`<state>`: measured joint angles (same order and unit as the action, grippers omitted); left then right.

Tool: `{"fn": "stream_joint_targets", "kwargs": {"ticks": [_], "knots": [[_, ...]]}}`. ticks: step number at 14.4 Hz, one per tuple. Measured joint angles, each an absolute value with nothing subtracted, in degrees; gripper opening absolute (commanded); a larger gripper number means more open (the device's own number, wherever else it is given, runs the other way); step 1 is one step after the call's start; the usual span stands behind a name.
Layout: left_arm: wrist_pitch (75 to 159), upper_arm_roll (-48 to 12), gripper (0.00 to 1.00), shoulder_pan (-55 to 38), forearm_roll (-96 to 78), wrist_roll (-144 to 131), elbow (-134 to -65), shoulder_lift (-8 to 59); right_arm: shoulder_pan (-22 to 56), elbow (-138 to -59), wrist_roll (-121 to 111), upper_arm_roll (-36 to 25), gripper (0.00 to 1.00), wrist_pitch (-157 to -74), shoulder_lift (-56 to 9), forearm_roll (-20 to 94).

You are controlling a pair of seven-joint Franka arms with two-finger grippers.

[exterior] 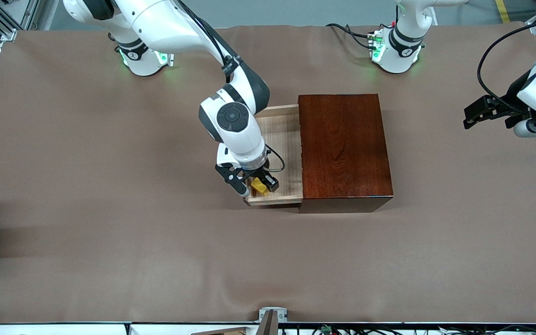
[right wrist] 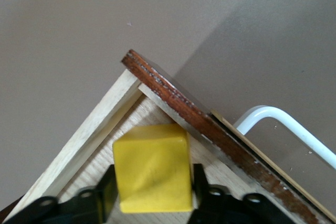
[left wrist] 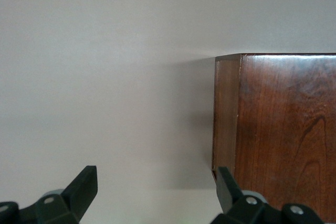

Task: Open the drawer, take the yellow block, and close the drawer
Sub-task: 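Lower the right gripper into the drawer and grasp the yellow cube, then lift the yellow cube out and carry it beside the box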

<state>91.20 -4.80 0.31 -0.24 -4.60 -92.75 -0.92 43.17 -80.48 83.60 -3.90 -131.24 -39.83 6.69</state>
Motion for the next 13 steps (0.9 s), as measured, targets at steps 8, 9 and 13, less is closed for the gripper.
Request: {"fn": "stream_joint_targets", "kwargs": {"ticks": [8,9,13], "knots": [[91.25,-5.0,1.0,0.27,-0.24,-4.6,-92.4,-0.78,43.23,-76.59,83.88,-3.79,0.15,-122.74,-39.64,6.79],[91.24,-5.0,1.0,0.27,-0.24,-4.6,-92.41,-0.71,43.23,-75.16,84.6,-3.78,0.15,-120.14,-39.53,6.99],[91.25,-5.0,1.0,0.27,-0.24,-4.6,-92.39,-0.65,43.13,-70.73,91.24,-3.76,0.15,-112.06,-37.66,8.77]]}}
